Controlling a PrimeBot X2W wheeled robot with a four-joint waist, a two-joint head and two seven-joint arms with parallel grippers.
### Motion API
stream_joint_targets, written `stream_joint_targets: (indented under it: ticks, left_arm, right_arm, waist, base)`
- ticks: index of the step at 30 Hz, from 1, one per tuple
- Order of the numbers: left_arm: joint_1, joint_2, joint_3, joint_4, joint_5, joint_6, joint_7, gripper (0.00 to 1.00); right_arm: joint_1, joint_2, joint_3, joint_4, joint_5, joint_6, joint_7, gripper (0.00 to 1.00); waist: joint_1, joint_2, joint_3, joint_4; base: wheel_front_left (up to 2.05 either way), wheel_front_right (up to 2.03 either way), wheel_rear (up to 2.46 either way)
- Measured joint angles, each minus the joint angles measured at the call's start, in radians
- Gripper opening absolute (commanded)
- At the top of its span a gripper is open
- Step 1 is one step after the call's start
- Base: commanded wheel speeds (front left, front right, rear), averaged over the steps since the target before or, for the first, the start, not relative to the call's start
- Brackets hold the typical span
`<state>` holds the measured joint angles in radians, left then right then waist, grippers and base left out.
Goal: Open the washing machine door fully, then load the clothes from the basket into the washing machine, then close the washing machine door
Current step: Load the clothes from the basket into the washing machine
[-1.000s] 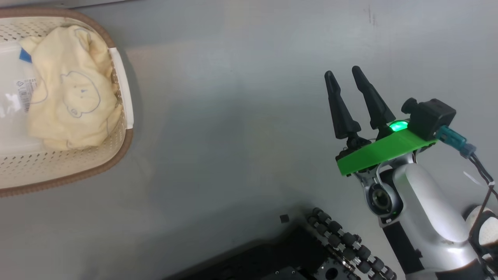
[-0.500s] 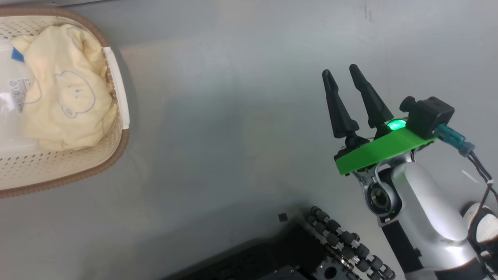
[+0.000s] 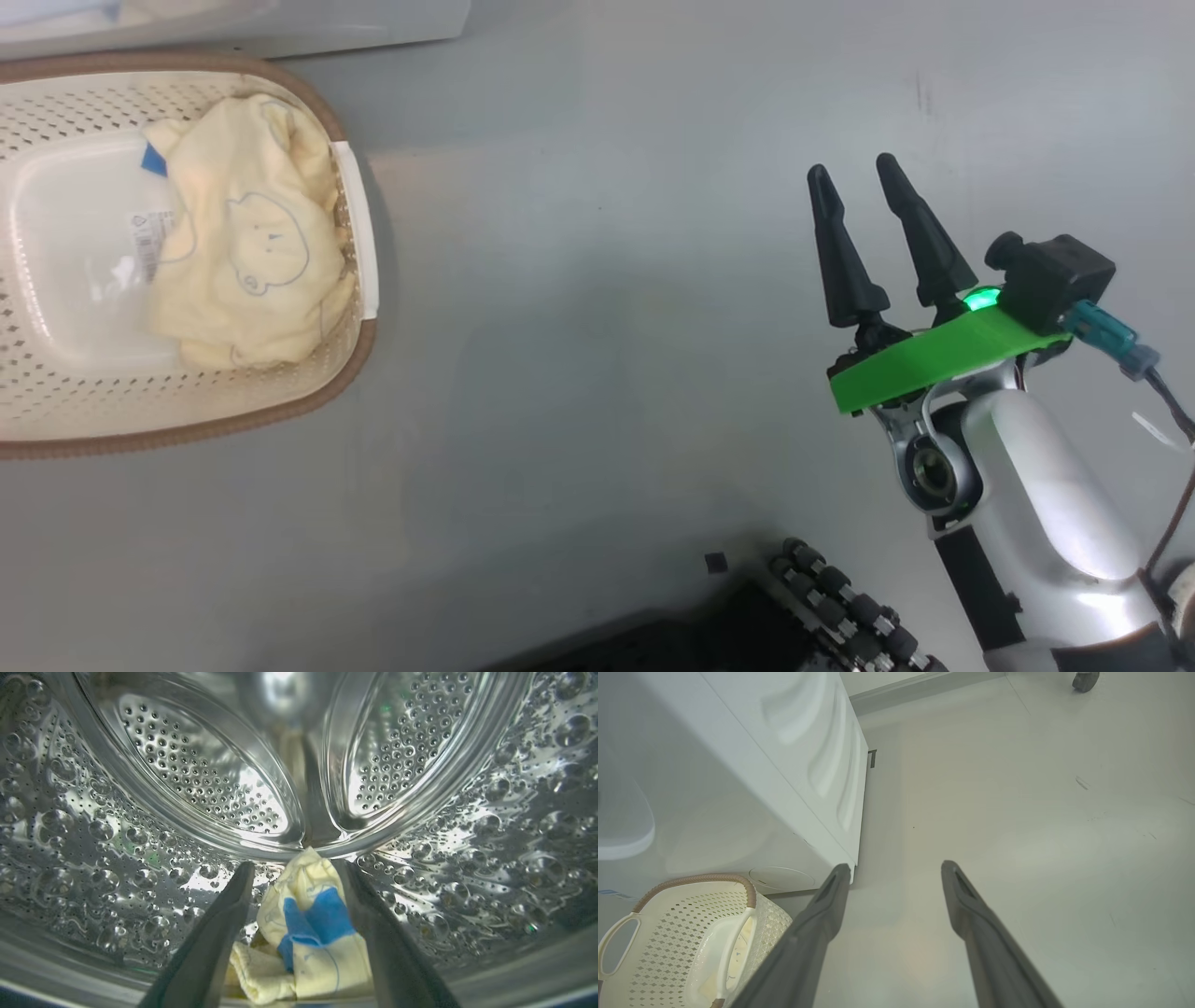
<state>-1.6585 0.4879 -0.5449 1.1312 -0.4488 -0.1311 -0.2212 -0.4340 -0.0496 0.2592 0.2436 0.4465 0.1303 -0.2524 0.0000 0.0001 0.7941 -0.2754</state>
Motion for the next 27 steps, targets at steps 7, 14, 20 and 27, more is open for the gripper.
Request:
stream_joint_targets:
  ticks: [7, 14, 20, 27]
  left_arm:
    - [0.148, -0.023, -0.044, -0.043, -0.084, 0.000, -0.018, 1.00]
    - [0.317, -0.029, -0.076, -0.129, -0.171, 0.000, -0.026, 1.00]
    - [0.468, -0.029, -0.066, -0.239, -0.188, 0.001, -0.028, 1.00]
    - [0.679, -0.035, -0.008, -0.390, -0.185, 0.040, -0.034, 1.00]
  right_arm:
    - [0.010, 0.000, -0.037, 0.011, -0.049, 0.000, 0.000, 1.00]
    - [0.045, 0.000, -0.051, 0.041, -0.084, 0.000, 0.000, 1.00]
    - [0.066, 0.000, -0.060, 0.060, -0.095, 0.000, 0.000, 1.00]
    - [0.103, 0.000, -0.061, 0.080, -0.095, 0.000, 0.000, 1.00]
  waist:
    - [-0.0001, 0.0000, -0.078, 0.051]
    - [-0.0001, 0.0000, -0.167, 0.103]
    - [-0.0001, 0.0000, -0.254, 0.137]
    - [-0.0001, 0.0000, -0.348, 0.158]
  base:
    - [0.00, 0.00, 0.00]
    - [0.00, 0.00, 0.00]
    - [0.00, 0.00, 0.00]
    - [0.00, 0.00, 0.00]
